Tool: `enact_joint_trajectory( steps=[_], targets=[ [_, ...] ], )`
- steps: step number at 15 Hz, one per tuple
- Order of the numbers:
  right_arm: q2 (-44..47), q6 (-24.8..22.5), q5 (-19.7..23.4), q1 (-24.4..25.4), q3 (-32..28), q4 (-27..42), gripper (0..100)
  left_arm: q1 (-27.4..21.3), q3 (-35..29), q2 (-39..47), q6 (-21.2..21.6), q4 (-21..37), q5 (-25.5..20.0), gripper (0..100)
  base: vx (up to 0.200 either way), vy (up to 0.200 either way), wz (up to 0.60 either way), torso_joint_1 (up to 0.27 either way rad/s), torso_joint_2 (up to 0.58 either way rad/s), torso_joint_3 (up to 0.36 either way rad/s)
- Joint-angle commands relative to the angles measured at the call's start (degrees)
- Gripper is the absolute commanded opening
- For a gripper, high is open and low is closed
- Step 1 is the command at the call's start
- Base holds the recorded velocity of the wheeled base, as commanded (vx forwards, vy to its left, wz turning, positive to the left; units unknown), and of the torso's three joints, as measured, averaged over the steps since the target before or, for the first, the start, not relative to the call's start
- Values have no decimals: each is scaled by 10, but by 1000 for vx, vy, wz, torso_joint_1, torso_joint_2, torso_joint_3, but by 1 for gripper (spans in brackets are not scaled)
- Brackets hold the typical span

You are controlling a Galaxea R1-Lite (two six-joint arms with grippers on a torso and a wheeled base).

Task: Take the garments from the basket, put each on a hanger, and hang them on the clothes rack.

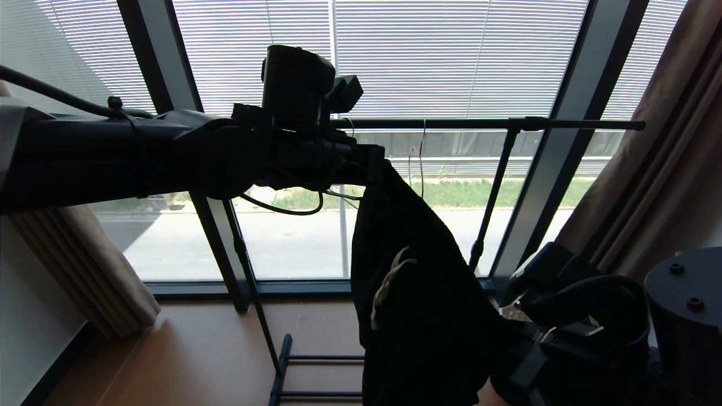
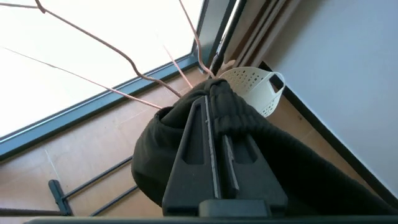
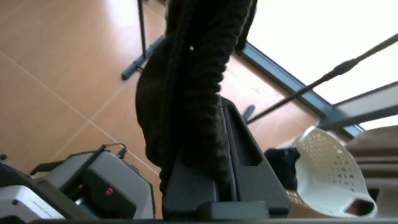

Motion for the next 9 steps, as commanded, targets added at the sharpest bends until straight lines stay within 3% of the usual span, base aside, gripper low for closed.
enact_joint_trajectory(
  steps=[1, 6, 9],
  targets=[
    [72, 6, 1, 43, -15, -49, 0, -6, -9, 5, 1, 0, 0, 0, 0, 0, 0, 0, 0, 0],
    [146, 101, -4, 93, -97, -59, 0, -14, -12, 3, 1, 0, 0, 0, 0, 0, 0, 0, 0, 0],
    [139, 122, -8, 89, -99, -58, 0, -15, 7, -8, 1, 0, 0, 0, 0, 0, 0, 0, 0, 0]
  ],
)
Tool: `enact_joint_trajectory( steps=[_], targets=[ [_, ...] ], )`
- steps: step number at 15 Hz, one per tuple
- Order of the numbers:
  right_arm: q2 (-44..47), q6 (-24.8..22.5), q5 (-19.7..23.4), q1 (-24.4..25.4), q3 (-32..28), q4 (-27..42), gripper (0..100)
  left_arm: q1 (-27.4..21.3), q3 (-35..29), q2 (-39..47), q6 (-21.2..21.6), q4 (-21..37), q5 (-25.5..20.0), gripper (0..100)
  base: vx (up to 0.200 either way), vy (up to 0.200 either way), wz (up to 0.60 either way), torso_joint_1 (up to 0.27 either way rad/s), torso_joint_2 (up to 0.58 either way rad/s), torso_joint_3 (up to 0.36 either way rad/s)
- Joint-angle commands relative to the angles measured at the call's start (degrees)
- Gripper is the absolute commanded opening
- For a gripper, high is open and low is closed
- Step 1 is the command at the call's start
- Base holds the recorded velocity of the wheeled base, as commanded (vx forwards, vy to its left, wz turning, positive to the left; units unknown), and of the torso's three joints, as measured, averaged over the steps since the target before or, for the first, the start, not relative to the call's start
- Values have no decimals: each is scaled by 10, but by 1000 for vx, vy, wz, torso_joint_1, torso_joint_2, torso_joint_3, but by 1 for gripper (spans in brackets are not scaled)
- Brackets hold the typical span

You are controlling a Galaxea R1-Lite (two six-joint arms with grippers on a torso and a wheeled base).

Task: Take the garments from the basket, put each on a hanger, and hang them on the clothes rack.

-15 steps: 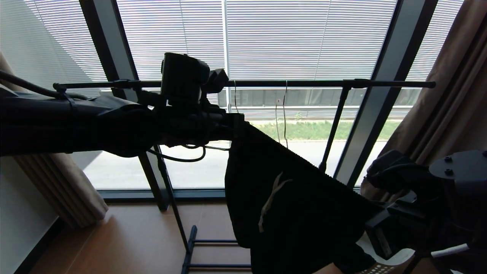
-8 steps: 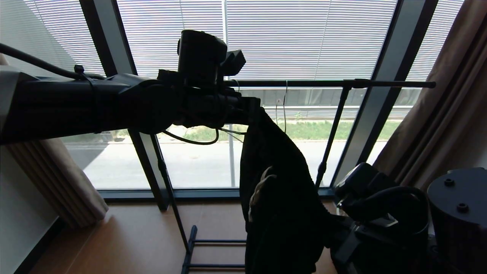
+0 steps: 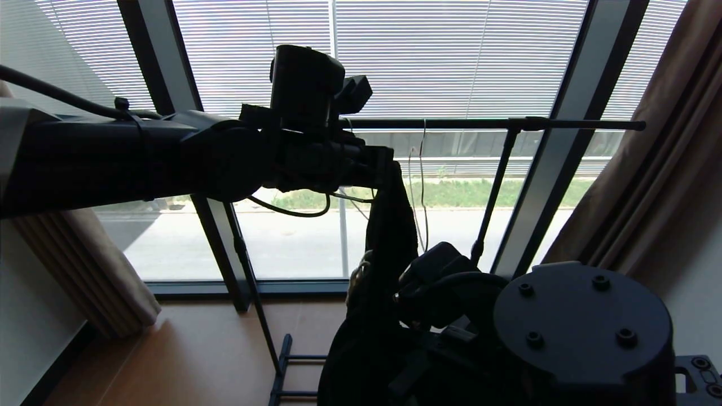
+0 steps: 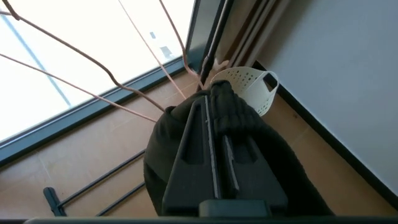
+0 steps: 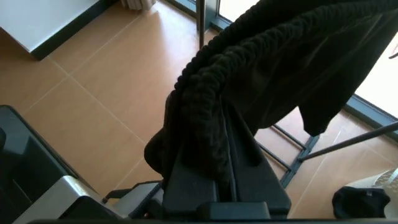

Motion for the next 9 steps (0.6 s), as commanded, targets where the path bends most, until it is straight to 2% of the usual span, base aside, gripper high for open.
enact_joint_trajectory(
  steps=[1, 3, 5, 6, 9],
  targets=[
    [-16, 6, -8, -12, 21, 3, 0, 3, 20, -17, 0, 0, -1, 0, 0, 0, 0, 0, 0, 0],
    [-67, 3, -9, -48, 66, 8, 0, 19, 52, -47, 3, 0, -6, 0, 0, 0, 0, 0, 0, 0],
    [-99, 3, -15, -88, 103, 8, 0, 41, 92, -83, 10, 0, -41, 0, 0, 0, 0, 0, 0, 0],
    [-111, 0, -32, -125, 138, 2, 0, 59, 129, -115, 25, 0, -61, 0, 0, 0, 0, 0, 0, 0],
    [-114, -10, -52, -204, 149, 0, 0, 86, 223, -178, 78, 0, -78, 0, 0, 0, 0, 0, 0, 0]
  ],
)
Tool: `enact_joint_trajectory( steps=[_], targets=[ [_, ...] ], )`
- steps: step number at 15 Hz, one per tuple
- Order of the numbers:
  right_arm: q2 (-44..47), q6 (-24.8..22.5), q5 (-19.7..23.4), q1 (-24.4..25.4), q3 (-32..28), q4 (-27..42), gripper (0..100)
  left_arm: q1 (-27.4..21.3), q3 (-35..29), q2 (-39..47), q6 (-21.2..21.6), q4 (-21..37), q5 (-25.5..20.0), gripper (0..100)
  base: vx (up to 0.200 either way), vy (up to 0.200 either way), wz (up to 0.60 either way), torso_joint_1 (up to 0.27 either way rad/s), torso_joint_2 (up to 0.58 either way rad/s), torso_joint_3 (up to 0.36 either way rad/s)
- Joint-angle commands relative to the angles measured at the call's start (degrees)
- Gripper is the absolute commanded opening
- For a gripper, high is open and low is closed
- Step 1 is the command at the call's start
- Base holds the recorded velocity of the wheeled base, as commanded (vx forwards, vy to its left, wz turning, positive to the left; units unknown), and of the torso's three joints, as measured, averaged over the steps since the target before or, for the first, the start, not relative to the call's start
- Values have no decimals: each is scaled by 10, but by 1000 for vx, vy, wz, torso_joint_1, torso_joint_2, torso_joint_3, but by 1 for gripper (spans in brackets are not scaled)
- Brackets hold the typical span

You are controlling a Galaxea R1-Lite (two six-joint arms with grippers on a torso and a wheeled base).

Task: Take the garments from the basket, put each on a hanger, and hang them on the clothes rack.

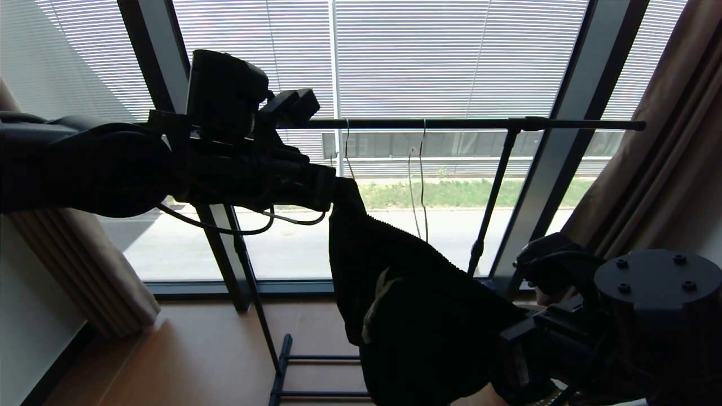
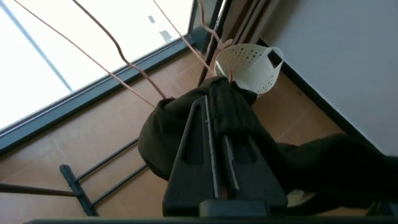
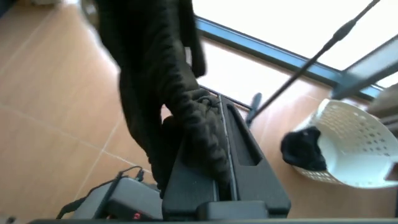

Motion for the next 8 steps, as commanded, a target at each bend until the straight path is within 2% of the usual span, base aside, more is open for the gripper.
enact_joint_trajectory(
  steps=[1, 3, 5, 8],
  targets=[
    [-3, -6, -2, -80, -23, -1, 0, 22, 104, -94, 40, -1, -20, 0, 0, 0, 0, 0, 0, 0],
    [29, -8, -3, -108, -86, -1, 0, 17, 187, -152, 61, -2, -21, 0, 0, 0, 0, 0, 0, 0],
    [76, -8, -3, -108, -164, 0, 0, -12, 257, -183, 71, -2, -22, 0, 0, 0, 0, 0, 0, 0],
    [174, -8, -27, -105, -293, 3, 0, -55, 337, -200, 71, -5, -22, 0, 0, 0, 0, 0, 0, 0]
  ],
)
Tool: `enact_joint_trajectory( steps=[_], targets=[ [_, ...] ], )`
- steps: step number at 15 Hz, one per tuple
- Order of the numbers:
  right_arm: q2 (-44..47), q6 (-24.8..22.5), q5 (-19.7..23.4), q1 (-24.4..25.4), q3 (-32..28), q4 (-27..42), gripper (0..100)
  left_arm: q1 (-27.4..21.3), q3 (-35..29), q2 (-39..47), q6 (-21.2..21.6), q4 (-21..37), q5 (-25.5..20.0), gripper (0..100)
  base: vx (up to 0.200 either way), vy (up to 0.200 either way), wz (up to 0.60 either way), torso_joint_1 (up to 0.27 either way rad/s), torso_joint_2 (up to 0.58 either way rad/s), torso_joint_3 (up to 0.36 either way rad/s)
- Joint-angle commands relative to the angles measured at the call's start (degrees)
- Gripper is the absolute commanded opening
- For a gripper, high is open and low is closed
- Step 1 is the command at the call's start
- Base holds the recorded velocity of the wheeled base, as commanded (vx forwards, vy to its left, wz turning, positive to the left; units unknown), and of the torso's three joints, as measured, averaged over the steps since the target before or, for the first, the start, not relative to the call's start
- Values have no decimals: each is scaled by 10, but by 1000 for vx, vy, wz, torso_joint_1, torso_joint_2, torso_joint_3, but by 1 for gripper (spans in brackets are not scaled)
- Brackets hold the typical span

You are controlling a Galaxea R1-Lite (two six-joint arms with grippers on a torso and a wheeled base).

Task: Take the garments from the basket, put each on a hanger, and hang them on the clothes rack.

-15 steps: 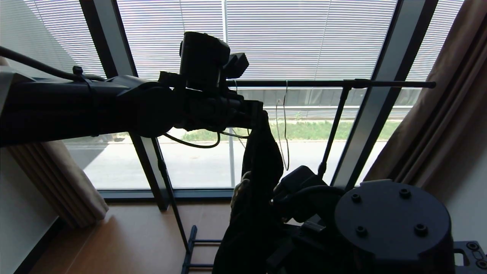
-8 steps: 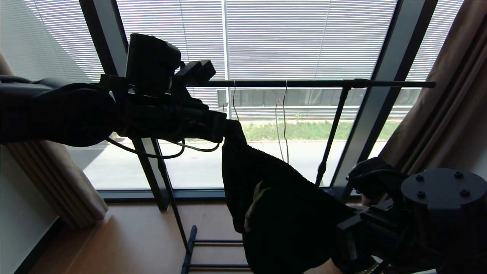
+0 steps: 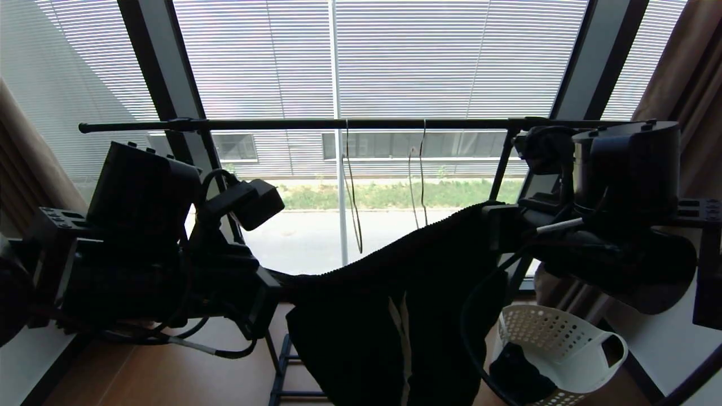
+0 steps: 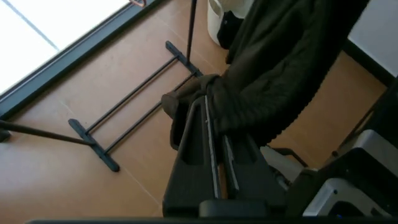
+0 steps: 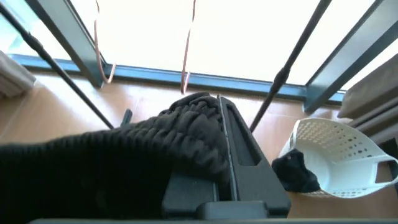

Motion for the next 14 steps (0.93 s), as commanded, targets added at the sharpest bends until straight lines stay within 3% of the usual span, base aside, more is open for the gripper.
enact_joint_trajectory(
  steps=[1, 3, 6, 10, 14],
  targets=[
    [118, 0, -13, 1, -116, 2, 0, -43, 55, -33, -3, 0, -1, 0, 0, 0, 0, 0, 0, 0],
    [169, 1, -13, 16, -178, 4, 0, -85, 73, -31, -14, -1, -11, 0, 0, 0, 0, 0, 0, 0],
    [232, 5, -13, 33, -238, 4, 0, -141, 71, -22, -62, -7, -34, 0, 0, 0, 0, 0, 0, 0],
    [254, 5, -13, 57, -261, 4, 0, -185, 72, 2, -126, -66, -42, 0, 0, 0, 0, 0, 0, 0],
    [246, 37, -13, 64, -256, 16, 0, -188, 72, 9, -143, -90, -41, 0, 0, 0, 0, 0, 0, 0]
  ],
)
